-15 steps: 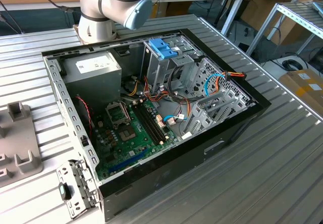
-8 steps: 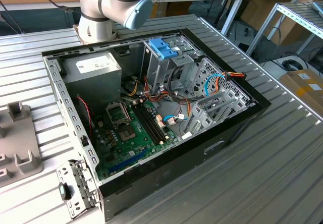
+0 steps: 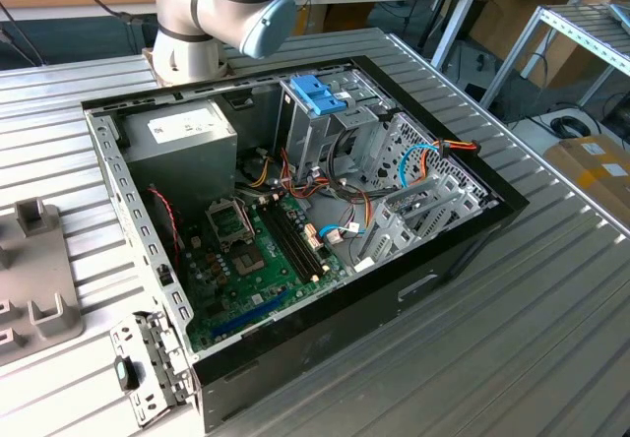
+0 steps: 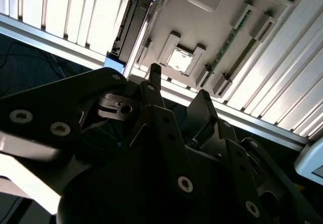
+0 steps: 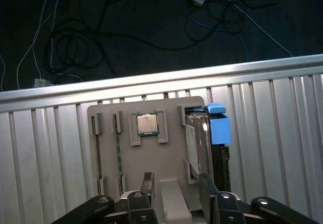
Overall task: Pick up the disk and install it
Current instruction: 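Pick up the disk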
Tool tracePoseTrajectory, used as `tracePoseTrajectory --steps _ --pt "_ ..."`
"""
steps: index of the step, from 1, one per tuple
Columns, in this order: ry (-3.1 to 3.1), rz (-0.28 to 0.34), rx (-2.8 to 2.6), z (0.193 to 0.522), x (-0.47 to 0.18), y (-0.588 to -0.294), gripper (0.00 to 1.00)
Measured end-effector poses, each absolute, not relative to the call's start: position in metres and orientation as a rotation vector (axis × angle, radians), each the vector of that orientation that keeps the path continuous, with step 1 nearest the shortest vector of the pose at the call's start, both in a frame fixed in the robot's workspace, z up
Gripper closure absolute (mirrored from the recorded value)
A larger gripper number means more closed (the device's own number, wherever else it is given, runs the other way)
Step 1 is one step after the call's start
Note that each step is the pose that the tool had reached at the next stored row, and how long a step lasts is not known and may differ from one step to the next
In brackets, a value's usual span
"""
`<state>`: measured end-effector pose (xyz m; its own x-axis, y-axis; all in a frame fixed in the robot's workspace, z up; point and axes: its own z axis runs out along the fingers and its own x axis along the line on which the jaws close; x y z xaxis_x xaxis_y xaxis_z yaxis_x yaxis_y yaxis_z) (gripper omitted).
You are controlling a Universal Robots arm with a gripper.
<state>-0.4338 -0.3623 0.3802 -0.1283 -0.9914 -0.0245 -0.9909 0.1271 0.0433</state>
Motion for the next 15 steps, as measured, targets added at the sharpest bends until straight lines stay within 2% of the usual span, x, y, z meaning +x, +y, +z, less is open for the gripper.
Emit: tracePoseTrajectory --steps 15 --pt "-2.351 -0.076 2.067 0.375 -0.440 -0.349 0.52"
